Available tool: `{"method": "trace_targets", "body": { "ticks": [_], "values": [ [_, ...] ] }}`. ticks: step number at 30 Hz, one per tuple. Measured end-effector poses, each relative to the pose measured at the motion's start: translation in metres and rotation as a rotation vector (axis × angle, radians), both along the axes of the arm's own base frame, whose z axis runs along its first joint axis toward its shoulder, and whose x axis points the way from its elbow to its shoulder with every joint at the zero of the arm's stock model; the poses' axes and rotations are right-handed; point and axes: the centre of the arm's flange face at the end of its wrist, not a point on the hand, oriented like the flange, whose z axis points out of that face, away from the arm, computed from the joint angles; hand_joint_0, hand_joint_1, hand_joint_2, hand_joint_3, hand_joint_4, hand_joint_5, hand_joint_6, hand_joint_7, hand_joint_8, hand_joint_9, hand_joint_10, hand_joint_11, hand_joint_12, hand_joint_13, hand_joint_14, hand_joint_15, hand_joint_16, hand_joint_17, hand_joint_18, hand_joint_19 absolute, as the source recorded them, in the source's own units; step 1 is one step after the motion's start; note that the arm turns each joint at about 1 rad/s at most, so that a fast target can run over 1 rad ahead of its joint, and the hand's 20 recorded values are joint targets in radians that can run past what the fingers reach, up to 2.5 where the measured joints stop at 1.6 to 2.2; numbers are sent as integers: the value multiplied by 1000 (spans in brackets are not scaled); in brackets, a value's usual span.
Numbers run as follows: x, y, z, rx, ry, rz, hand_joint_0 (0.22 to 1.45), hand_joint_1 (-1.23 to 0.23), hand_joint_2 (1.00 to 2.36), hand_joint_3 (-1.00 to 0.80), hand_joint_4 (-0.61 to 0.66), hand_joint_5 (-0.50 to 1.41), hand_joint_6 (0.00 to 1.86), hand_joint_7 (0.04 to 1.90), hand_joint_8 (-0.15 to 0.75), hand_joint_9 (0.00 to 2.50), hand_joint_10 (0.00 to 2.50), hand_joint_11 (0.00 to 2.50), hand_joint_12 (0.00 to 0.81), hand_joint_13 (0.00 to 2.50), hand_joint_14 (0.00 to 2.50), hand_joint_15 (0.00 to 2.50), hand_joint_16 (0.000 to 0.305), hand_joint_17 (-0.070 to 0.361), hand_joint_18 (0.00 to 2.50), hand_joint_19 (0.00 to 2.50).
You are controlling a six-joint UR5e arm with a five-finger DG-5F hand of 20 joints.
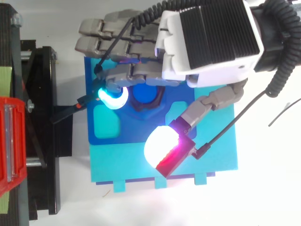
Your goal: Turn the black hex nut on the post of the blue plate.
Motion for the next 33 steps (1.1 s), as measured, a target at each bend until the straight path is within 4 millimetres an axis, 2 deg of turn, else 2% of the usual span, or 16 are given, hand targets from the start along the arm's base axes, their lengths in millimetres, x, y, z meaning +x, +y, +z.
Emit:
{"method": "trace_targets", "body": {
  "ticks": [33],
  "values": [
    [-8,-31,-3,-15,-6,1,407,-20,1000,-500,367,-200,504,1019,297,0,0,0,417,0,0,0,60,135,0,230]
  ]
}}
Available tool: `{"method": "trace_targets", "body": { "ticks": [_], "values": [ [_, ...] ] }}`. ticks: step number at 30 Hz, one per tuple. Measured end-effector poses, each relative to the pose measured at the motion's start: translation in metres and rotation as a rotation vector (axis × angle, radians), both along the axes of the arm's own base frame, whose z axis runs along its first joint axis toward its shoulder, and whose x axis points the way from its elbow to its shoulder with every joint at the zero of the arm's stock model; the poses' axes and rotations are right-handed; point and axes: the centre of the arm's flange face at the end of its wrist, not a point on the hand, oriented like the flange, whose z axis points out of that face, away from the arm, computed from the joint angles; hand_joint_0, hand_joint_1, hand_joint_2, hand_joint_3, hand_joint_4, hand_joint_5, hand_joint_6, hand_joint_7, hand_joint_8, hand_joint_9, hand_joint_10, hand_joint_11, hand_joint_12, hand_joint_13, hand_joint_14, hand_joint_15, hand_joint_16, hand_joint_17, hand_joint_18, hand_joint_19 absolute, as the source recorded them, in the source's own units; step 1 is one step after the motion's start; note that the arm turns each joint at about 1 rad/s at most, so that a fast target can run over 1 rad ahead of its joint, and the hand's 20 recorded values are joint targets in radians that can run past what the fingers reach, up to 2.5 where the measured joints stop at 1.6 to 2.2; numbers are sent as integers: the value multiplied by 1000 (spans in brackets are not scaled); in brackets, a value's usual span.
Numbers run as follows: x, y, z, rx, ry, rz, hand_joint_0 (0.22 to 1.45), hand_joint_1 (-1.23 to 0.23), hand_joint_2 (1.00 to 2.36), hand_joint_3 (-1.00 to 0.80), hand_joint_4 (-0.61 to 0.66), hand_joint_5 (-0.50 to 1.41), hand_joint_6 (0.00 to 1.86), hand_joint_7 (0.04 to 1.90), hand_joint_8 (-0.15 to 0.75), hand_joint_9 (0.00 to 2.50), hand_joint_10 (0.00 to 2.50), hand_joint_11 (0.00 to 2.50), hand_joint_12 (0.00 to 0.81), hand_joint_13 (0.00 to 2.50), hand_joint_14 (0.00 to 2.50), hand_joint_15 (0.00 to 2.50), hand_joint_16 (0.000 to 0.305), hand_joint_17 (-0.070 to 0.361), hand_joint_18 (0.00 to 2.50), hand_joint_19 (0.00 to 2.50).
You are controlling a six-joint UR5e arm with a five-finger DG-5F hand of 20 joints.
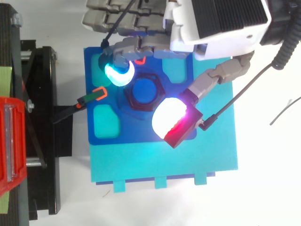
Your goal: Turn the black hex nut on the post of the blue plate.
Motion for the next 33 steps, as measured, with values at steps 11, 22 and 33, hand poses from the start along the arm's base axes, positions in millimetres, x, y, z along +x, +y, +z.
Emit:
{"method": "trace_targets", "body": {
  "ticks": [11,22,33],
  "values": [
    [-3,-6,-1,1,7,-1,408,-21,1000,-500,368,-199,503,1021,297,0,0,0,417,0,0,0,60,134,0,231],
    [-6,-12,-2,3,20,-7,412,-22,1000,-500,371,-198,504,1027,296,0,0,0,414,0,0,0,60,134,0,232],
    [-14,-20,-4,1,65,-7,413,-24,1000,-500,371,-197,503,1028,295,0,0,0,413,0,0,0,59,134,0,232]
  ]
}}
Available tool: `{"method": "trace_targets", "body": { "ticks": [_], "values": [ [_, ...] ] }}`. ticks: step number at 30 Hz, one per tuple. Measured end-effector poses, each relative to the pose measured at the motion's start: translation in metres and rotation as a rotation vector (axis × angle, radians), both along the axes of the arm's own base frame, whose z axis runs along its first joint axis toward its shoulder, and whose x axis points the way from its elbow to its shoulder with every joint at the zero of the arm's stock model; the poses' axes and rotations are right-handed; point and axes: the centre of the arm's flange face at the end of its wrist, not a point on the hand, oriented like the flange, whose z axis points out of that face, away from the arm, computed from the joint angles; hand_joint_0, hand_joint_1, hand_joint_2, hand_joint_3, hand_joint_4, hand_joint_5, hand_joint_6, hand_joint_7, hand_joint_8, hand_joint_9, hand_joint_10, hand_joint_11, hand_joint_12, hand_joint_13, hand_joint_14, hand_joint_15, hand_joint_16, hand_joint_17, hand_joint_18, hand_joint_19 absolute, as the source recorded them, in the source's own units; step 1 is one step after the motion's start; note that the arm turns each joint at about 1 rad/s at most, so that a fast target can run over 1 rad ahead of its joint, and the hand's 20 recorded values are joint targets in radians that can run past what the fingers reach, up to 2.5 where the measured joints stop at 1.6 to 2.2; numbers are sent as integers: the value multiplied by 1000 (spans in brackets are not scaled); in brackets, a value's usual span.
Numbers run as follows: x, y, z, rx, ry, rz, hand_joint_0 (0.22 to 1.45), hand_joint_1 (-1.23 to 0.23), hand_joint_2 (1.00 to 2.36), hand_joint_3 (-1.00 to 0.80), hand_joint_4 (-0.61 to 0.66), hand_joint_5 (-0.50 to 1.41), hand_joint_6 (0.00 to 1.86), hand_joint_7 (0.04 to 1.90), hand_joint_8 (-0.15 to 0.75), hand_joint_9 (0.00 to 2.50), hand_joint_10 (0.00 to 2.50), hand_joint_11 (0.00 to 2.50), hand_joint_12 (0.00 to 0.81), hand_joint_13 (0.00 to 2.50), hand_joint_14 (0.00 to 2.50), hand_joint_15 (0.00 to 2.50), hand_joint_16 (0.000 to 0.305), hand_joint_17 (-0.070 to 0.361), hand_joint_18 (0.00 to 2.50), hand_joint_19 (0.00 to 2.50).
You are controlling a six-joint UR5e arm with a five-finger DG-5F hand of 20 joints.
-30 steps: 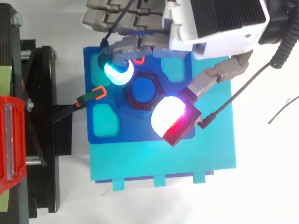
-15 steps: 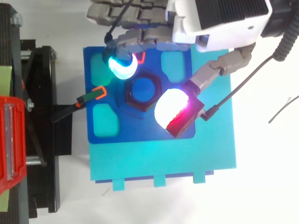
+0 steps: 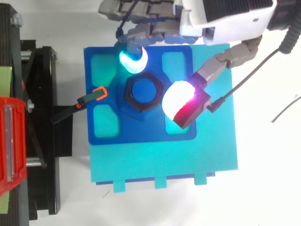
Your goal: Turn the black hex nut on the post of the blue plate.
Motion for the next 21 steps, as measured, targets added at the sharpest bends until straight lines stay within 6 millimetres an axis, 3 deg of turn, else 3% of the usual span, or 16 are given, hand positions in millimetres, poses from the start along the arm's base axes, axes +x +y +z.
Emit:
{"method": "trace_targets", "body": {
  "ticks": [8,21],
  "values": [
    [-5,0,3,-25,18,16,415,-24,1000,-500,366,-197,504,1031,294,0,0,0,411,0,1,0,59,133,0,233],
    [-13,6,29,-50,1,27,413,-32,1000,-500,365,-199,504,1026,296,0,0,0,415,0,0,0,59,134,0,232]
  ]
}}
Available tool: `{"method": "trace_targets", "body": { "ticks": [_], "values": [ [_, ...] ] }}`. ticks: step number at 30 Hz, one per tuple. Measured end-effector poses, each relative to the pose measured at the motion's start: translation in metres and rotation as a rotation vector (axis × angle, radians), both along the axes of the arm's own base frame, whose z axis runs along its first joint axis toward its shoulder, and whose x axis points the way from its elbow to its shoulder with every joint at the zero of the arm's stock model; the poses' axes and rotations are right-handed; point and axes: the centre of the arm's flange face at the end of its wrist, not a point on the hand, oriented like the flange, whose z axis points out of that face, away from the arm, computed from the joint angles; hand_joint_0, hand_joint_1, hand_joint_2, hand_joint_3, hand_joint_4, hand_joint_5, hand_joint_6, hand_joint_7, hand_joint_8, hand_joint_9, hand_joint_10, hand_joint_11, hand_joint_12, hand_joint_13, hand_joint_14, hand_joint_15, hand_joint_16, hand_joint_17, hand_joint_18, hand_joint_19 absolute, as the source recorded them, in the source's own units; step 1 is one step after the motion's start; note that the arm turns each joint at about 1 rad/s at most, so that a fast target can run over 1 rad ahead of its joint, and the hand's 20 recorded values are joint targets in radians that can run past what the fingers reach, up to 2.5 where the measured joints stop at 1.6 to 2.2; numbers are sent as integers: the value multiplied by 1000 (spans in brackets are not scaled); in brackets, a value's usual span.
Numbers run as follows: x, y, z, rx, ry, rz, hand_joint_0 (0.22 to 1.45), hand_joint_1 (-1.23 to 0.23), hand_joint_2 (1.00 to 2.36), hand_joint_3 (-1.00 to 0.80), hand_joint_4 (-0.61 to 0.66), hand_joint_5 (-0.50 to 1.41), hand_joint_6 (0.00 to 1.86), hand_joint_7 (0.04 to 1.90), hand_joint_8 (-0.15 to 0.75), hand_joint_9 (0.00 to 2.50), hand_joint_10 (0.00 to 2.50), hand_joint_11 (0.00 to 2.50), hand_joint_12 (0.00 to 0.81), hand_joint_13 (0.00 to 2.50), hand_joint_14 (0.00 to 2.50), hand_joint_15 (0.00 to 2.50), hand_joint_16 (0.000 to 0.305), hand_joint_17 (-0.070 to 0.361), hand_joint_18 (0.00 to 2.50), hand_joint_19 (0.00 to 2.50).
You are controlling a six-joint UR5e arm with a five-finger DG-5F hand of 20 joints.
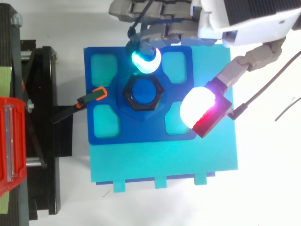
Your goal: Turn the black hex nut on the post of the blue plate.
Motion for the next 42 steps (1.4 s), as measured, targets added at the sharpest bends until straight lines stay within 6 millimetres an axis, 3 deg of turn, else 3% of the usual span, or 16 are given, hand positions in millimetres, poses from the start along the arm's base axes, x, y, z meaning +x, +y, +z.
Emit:
{"method": "trace_targets", "body": {
  "ticks": [12,19,25,42],
  "values": [
    [1,0,11,-1,-5,-1,412,-41,1000,-500,364,-201,504,1009,295,0,0,0,413,0,2,0,60,134,0,237],
    [7,0,35,0,-31,-5,409,-122,1000,-500,349,-209,504,973,296,0,0,0,414,0,1,0,60,135,0,235],
    [13,5,42,25,-52,-14,409,-156,1000,-500,337,-213,504,953,297,0,0,0,413,0,0,0,60,135,0,241],
    [42,61,8,102,-131,3,414,-153,1000,-500,318,-220,504,932,293,0,0,0,413,0,0,0,60,134,0,248]
  ]
}}
